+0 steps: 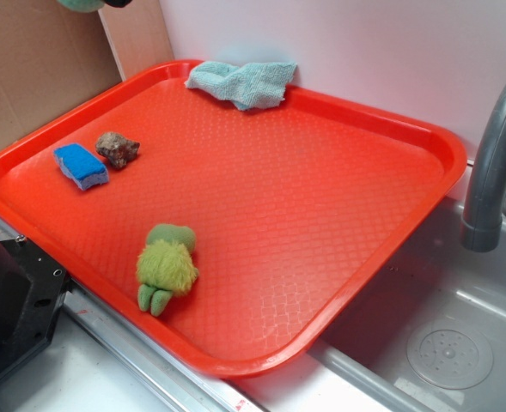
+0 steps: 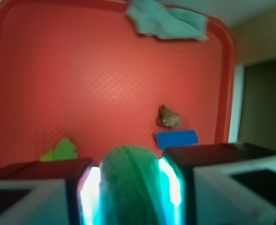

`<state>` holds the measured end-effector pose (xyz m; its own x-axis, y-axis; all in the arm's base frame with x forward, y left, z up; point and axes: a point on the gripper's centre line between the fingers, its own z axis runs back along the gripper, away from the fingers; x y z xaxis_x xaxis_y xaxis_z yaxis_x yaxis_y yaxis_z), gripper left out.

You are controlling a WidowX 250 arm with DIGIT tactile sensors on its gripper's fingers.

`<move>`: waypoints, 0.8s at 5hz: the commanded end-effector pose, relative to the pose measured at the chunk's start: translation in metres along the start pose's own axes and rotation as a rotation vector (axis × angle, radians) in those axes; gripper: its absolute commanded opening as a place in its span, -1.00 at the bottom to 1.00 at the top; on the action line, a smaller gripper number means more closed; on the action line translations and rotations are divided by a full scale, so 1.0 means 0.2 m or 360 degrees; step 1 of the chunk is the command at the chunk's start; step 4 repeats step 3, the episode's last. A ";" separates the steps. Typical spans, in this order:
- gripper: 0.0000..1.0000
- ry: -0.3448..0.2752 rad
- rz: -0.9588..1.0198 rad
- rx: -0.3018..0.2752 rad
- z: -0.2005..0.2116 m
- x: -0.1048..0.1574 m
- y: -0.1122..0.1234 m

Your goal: Grab the green ball.

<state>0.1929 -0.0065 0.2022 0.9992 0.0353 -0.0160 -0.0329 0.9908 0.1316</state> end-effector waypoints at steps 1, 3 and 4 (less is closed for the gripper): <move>-1.00 -0.0146 0.0362 0.0169 0.00 -0.02 -0.10; -1.00 -0.0247 0.0323 0.0120 -0.04 -0.01 -0.10; -1.00 -0.0247 0.0323 0.0120 -0.04 -0.01 -0.10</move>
